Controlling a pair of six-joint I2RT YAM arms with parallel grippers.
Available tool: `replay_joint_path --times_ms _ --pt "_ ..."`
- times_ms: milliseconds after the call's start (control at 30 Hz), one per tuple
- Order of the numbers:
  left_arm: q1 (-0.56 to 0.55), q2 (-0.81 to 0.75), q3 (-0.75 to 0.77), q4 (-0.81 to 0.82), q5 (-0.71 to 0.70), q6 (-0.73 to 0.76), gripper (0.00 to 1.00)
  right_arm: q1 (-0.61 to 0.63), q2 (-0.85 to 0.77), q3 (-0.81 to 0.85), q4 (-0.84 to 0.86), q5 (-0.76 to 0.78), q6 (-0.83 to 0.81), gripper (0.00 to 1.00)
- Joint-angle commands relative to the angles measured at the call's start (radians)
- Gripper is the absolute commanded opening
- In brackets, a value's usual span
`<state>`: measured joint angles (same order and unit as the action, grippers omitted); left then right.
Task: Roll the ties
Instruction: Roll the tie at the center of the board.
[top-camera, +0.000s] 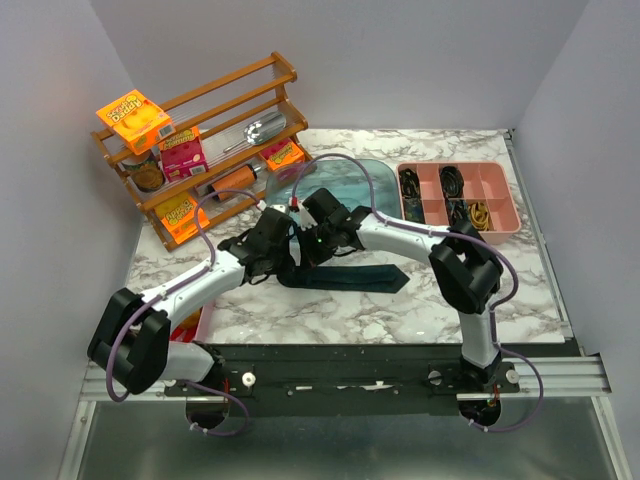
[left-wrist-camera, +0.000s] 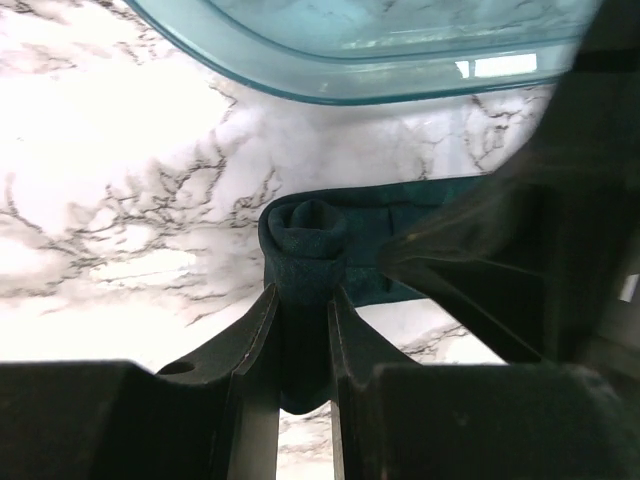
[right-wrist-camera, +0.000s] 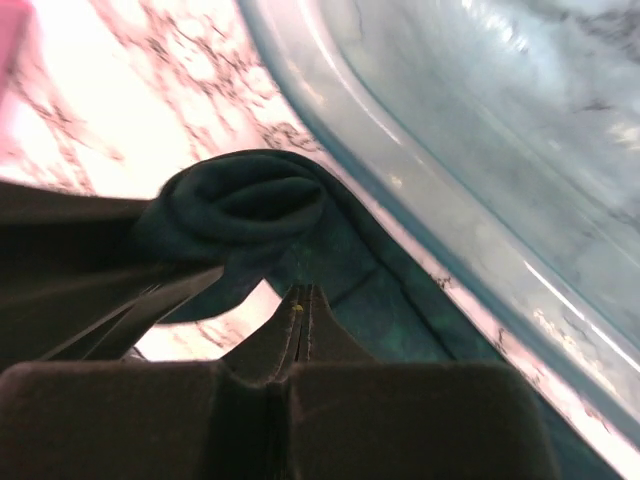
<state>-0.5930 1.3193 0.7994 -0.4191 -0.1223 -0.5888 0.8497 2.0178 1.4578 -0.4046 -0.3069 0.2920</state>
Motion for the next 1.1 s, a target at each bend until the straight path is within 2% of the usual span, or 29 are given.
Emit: replay_joint_path --times_ms 0,467,900,1067 --pt "-0.021 0.018 0.044 -0.096 -0.122 0.017 0.0 0.006 -0.085 -0.023 0.021 0.052 0.009 0.0" --pt "-0.1 0.127 0.169 -0.311 -0.353 0.007 0.0 -0.026 -0.212 -0.132 -0.007 0.167 0.004 0.01" --pt "-0.185 0.297 0.265 -0.4 -0.485 -0.022 0.0 -0.063 -0.211 -0.171 -0.007 0.16 0.003 0.0" --pt "-0.209 0.342 0.284 -0.4 -0.493 -0.032 0.0 -0.069 -0.209 -0.175 -0.005 0.157 0.004 0.0"
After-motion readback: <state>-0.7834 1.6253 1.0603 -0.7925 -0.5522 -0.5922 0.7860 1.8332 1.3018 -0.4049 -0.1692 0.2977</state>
